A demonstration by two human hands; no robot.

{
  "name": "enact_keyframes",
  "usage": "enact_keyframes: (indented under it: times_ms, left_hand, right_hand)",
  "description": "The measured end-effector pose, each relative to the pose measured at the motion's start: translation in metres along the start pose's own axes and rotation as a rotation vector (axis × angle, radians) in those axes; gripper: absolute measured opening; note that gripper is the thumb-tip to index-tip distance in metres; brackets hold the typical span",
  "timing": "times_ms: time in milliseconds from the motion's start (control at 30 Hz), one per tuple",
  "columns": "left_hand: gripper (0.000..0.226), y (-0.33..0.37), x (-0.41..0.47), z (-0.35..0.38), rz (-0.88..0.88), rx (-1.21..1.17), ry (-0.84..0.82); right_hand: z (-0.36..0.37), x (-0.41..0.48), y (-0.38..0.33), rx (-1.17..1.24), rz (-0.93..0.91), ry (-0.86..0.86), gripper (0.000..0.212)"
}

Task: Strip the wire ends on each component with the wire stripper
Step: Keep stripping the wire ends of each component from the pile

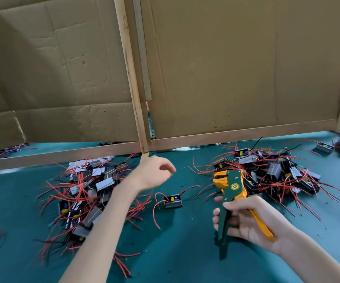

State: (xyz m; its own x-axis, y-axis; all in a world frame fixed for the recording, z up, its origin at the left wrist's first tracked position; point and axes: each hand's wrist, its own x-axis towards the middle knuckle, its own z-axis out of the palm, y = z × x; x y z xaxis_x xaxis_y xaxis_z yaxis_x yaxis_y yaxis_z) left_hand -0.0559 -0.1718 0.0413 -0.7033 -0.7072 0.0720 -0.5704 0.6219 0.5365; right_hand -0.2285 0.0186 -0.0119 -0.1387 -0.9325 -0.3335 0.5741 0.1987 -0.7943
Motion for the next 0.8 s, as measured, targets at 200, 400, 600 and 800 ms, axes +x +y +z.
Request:
enact_keyframes:
  times_ms: [200, 400, 600, 800]
  left_hand:
    - [0.023, 0.005, 0.008, 0.061, 0.072, 0.031, -0.084]
    - [0.013, 0.004, 0.005, 0.049, 0.089, -0.417, 0.058]
    - [0.012, 0.020, -0.004, 0.021, 0.155, -0.806, 0.069]
    - [0.009, 0.034, -0.011, 0.009, 0.158, -0.857, 0.069]
  right_hand:
    - [-0.001, 0.000, 0.002, -0.038, -0.012, 0.003, 0.044]
    - [0.004, 0.001, 0.004, -0.021, -0.090, -0.046, 0.030]
    - [0.011, -0.006, 0.004, 0.002, -0.194, -0.145, 0.016]
    - [0.016, -0.009, 0.007, -0.084, -0.259, -0.165, 0.016]
